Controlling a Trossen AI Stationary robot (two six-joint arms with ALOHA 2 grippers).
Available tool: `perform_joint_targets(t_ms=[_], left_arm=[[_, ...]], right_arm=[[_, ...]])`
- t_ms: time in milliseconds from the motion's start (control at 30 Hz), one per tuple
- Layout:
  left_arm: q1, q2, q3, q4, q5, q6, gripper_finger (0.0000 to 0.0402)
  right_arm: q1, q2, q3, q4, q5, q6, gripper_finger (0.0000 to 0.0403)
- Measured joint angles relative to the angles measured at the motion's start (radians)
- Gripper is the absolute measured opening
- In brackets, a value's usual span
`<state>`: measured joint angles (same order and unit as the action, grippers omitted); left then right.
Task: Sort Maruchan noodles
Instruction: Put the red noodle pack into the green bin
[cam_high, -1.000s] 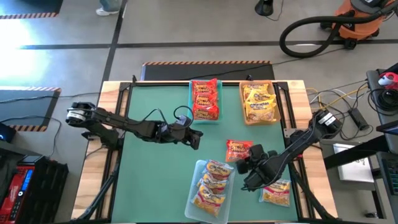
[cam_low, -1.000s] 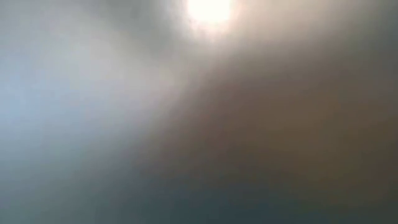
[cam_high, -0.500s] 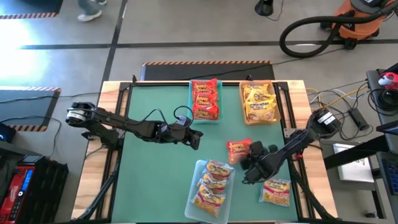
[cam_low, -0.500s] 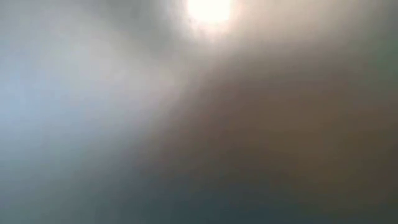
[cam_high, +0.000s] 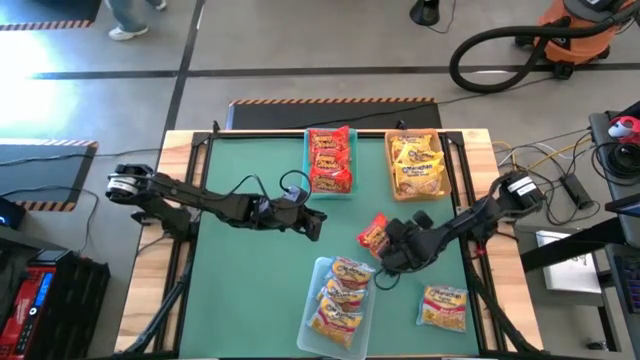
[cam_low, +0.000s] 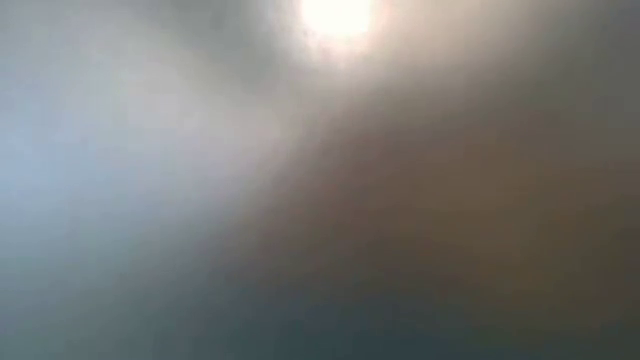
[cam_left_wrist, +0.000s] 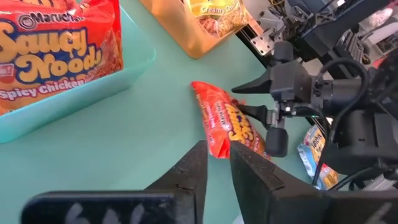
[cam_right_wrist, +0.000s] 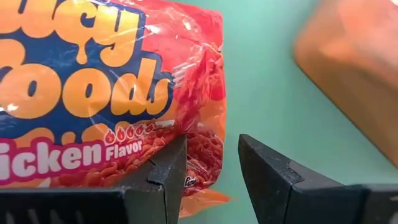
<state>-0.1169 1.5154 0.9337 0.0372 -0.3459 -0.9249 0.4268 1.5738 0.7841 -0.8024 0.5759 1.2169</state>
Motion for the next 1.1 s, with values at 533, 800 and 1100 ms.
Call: perform_joint_targets(t_ms=[533, 800, 1100], left_arm=[[0.002, 0.124, 0.0, 0.014, 0.149, -0.112, 0.0164], [0.023, 0.263, 0.0, 0.204, 0.287, -0.169, 0.0178], [0.057, 0.366, 0.0, 0.374, 0.407, -0.169, 0.0178]], right_arm=[[-0.2, -0.005, 0.02, 0.415, 0.036, -0.474, 0.0139], [-0.22, -0.027, 0.145, 0.067, -0.265, -0.223, 0.0139], [-0.244, 0.018, 0.142, 0.154, -0.261, -0.264, 0.0139]])
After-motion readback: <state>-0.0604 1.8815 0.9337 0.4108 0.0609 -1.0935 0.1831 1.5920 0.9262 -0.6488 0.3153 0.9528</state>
